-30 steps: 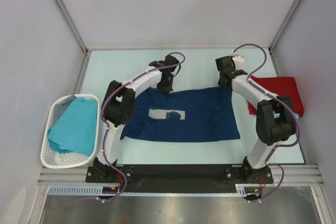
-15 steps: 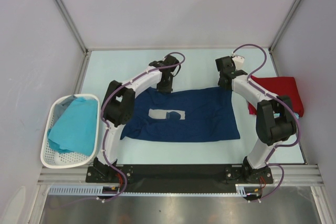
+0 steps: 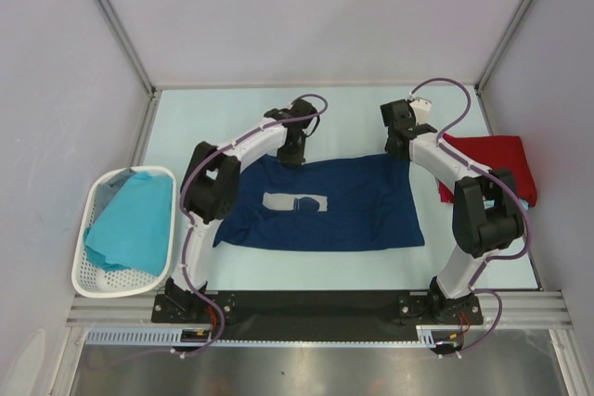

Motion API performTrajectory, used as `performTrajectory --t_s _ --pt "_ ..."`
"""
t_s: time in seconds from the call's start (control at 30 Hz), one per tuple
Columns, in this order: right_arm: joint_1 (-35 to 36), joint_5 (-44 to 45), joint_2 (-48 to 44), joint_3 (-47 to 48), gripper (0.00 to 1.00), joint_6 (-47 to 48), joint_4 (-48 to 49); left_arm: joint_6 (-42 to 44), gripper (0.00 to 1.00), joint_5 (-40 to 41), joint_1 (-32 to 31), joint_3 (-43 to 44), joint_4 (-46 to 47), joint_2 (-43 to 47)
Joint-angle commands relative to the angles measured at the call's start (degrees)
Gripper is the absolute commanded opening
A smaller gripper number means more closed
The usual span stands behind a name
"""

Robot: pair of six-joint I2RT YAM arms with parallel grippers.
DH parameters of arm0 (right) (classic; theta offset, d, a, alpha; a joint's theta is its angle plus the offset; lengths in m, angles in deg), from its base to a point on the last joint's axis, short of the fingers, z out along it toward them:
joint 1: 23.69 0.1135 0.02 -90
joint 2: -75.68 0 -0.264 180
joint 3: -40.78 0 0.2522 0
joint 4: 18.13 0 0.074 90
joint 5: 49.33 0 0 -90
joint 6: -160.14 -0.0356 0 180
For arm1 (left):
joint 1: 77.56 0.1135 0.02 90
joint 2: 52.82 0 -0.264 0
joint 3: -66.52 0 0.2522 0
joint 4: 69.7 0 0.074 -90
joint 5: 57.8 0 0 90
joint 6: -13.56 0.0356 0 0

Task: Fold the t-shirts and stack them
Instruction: Grap the side of the flattened tshirt furthest away from the robot with both arms

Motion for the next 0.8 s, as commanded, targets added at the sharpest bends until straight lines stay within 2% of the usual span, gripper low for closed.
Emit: performTrajectory --t_s 0.0,0.17,0.27,0.3,0.33,0.77 --pt "0.24 1.66 -1.99 0.11 0.0 0.11 1.26 0.7 0.22 -0.29 -0.16 0.76 -0.39 -1.25" --pt "0.06 1.75 -1.99 -0.07 0.0 0.11 1.26 0.7 0.18 -0.9 -0.16 0.5 -0.31 -1.69" --pt "0.06 1.66 -1.9 0.02 0.0 0.11 1.35 0.7 0.09 -0.55 -0.16 0.58 -0.31 -1.61" --pt "0.06 1.66 -1.9 0.02 0.0 0.11 1.35 0.7 0.03 -0.38 -0.16 0.59 -0.31 -1.26" --pt "0.15 1.57 -1.73 0.11 0.0 0.11 1.26 0.7 0.0 -0.11 -0.16 0.59 -0.31 -1.08" --pt "0.06 1.4 -1.73 0.2 0.0 0.03 1.35 0.52 0.0 6.3 1.68 1.47 -2.5 8.93"
